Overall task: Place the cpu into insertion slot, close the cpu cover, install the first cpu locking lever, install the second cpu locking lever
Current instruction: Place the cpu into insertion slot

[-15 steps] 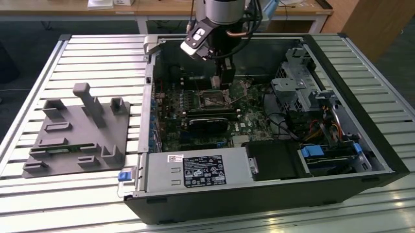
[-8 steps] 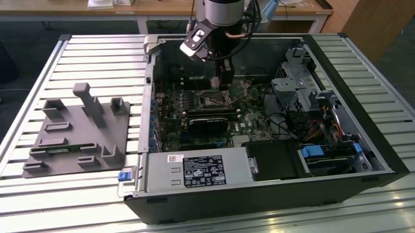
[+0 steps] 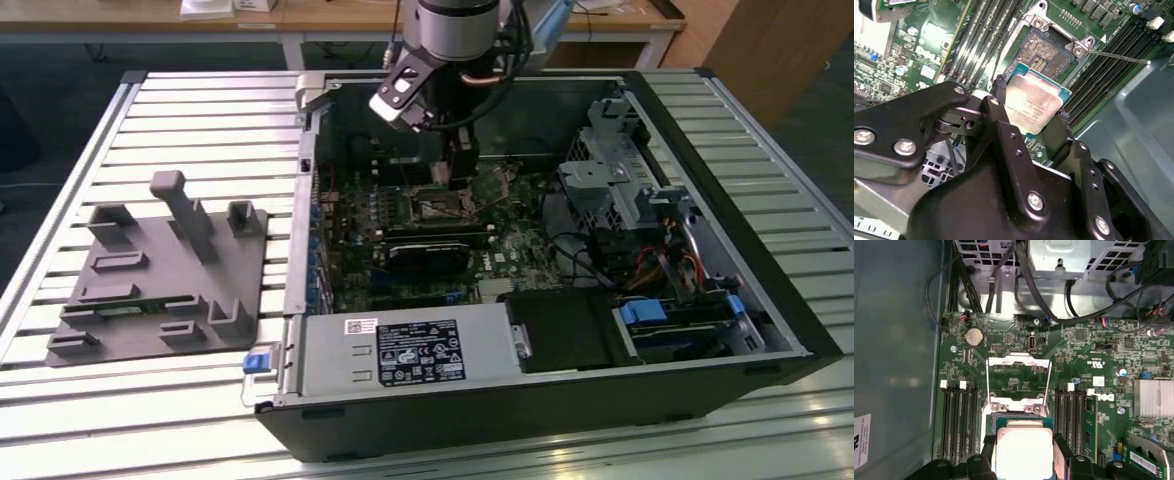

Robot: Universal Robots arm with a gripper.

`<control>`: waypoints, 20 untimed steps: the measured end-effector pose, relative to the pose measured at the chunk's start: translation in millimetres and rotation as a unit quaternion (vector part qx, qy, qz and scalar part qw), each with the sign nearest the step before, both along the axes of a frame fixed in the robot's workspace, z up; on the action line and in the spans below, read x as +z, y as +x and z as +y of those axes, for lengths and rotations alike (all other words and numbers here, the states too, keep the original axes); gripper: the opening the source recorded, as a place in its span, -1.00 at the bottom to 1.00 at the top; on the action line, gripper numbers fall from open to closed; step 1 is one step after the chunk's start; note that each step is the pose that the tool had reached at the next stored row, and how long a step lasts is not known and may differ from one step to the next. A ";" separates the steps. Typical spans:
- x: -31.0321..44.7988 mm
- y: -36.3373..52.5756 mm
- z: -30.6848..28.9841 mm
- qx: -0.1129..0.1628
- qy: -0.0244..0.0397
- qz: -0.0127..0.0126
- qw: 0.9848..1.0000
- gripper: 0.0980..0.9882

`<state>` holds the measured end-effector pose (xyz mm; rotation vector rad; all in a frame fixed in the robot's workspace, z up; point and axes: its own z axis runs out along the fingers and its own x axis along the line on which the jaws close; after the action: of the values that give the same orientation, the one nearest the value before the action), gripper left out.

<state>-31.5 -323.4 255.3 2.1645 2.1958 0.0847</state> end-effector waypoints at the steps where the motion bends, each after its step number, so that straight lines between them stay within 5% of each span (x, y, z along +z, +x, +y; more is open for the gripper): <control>1: -1.4 -0.1 0.8 0.000 0.000 0.000 1.000 -0.01; 20: -23.4 -7.3 4.2 -0.002 0.000 0.000 1.000 -0.01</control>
<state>-38.8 -319.2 231.8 2.1690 2.1914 0.0842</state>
